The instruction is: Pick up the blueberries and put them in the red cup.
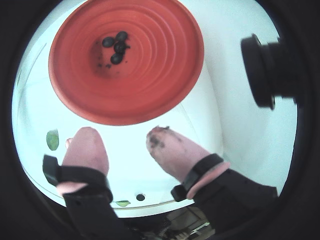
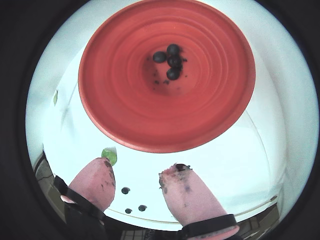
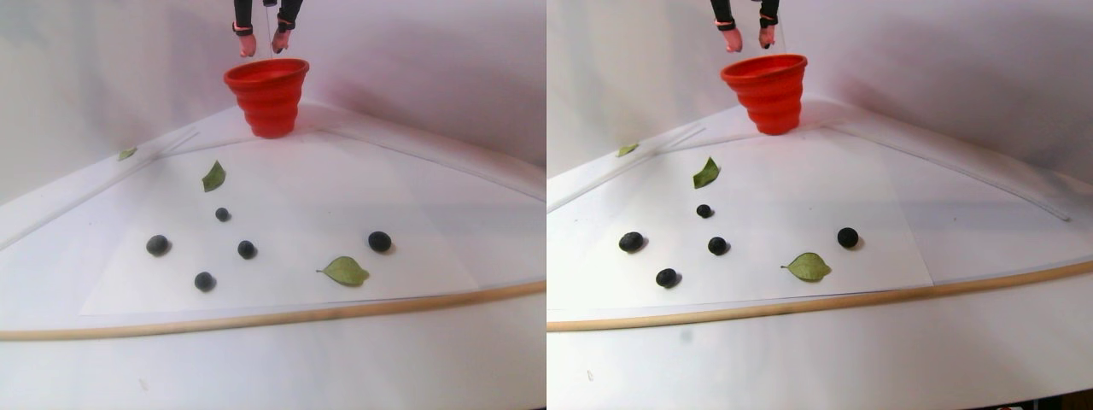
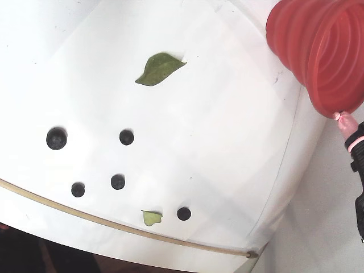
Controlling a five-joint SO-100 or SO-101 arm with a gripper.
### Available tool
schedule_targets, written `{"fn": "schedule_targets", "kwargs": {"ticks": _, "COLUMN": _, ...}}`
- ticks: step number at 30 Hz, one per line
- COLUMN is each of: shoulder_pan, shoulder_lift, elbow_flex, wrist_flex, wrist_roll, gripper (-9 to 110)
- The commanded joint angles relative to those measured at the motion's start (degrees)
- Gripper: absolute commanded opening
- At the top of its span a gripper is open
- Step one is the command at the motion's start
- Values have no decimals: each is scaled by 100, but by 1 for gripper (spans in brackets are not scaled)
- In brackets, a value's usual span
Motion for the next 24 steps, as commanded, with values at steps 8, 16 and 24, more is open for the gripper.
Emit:
{"fn": "schedule_targets", "kwargs": {"ticks": 8, "shoulder_pan": 352, "shoulder_lift": 826, "elbow_flex": 299, "wrist_flex": 598, "wrist_roll": -527, "gripper": 17}}
{"fn": "schedule_targets", "kwargs": {"ticks": 16, "shoulder_pan": 659, "shoulder_lift": 923, "elbow_flex": 817, "wrist_flex": 659, "wrist_roll": -914, "gripper": 17}}
{"fn": "schedule_targets", "kwargs": {"ticks": 24, "shoulder_pan": 949, "shoulder_lift": 1037, "elbow_flex": 1424, "wrist_flex": 668, "wrist_roll": -1116, "gripper": 17}}
